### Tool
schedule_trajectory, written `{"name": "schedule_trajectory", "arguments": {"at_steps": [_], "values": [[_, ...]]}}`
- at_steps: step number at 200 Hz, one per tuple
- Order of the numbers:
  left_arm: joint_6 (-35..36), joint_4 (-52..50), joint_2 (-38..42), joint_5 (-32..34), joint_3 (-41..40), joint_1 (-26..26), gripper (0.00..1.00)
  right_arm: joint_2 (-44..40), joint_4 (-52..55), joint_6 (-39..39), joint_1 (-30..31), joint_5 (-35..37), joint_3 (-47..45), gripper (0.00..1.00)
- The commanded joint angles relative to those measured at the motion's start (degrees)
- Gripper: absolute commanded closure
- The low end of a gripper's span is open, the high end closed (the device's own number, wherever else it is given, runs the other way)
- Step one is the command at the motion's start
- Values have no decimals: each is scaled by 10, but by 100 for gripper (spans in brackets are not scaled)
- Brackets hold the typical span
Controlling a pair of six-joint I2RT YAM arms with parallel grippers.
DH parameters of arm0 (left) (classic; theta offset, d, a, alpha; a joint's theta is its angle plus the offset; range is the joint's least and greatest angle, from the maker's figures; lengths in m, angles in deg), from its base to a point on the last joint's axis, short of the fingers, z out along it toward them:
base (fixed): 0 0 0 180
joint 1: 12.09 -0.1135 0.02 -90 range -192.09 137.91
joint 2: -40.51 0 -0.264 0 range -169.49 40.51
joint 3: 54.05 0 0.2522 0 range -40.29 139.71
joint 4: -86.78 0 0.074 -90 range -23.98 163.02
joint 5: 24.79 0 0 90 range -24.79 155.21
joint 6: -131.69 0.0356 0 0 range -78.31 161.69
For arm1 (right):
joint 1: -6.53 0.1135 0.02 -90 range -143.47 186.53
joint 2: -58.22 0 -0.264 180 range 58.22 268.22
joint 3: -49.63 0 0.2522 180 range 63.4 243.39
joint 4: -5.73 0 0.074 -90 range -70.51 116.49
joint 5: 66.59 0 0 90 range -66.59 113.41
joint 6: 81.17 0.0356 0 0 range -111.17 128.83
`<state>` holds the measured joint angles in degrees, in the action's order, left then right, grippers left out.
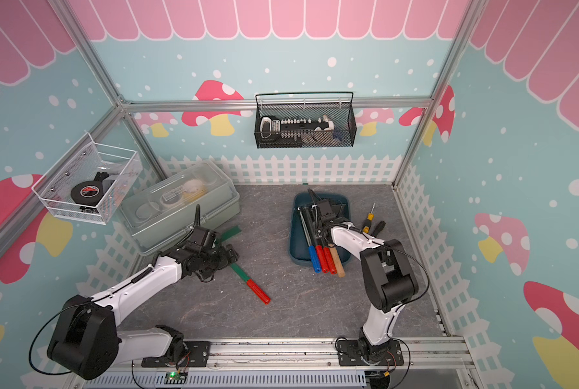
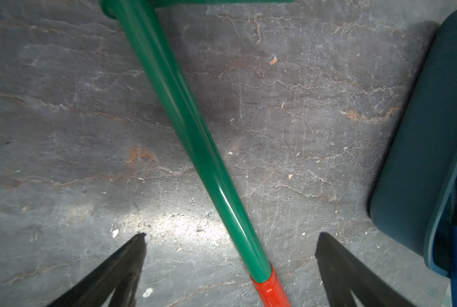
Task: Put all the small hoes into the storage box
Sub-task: Place the hoe in the storage box.
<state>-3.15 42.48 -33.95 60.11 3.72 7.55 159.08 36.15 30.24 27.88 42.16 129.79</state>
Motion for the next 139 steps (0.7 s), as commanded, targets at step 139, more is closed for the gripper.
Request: {"name": "schedule_trajectory", "arguments": {"at_steps": [139], "values": [[-3, 2, 6, 18, 1, 3, 1, -94, 32, -52, -2, -25, -15, 29]]}}
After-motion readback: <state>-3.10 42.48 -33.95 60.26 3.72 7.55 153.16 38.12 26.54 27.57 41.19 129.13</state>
